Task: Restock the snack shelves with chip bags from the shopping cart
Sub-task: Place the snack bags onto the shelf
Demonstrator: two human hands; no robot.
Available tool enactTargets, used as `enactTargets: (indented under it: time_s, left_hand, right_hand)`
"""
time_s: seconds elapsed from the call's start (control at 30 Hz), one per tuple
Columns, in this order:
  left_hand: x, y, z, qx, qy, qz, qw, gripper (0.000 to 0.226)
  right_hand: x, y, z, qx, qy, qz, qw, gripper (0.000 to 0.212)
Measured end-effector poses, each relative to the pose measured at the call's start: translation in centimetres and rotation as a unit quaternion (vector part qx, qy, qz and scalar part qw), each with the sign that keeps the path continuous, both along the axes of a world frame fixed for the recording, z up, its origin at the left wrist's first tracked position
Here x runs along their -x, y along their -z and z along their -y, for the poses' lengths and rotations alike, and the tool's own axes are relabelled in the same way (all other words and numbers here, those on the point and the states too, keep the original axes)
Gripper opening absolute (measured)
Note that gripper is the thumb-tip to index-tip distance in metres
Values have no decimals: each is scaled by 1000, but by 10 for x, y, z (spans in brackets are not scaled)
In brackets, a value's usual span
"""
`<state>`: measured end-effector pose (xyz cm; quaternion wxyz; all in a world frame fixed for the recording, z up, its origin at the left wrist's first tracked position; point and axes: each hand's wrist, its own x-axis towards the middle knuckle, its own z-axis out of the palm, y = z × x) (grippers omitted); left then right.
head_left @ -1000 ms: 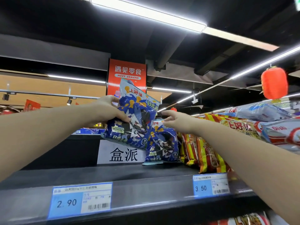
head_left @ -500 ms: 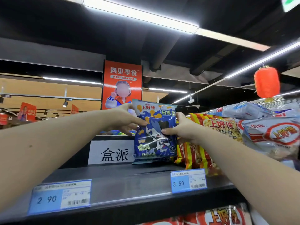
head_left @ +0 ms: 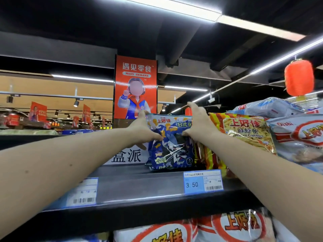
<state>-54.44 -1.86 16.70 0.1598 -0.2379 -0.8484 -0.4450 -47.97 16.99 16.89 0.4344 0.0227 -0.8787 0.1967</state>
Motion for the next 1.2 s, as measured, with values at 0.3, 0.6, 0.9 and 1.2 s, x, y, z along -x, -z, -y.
enactTargets:
  time_s: [0.3, 0.6, 0.9, 1.2]
  left_hand:
    - [-6, 3, 6, 346, -98, -352, 864, 111]
    - [-3, 0, 19, 733, -38, -419, 534, 74]
    - [19, 5, 13, 727, -41, -413, 547, 68]
    - [-15, -16, 5, 641, -29, -497, 584, 64]
  right_hand:
    - [-15, 20, -10, -332, 70, 328, 882, 101]
    - [-8, 22, -14, -383, 128, 407, 820, 101]
    - [12, 24, -16, -406, 162, 403, 804, 101]
    - [-10, 12, -8, -393, 110, 316, 856, 88]
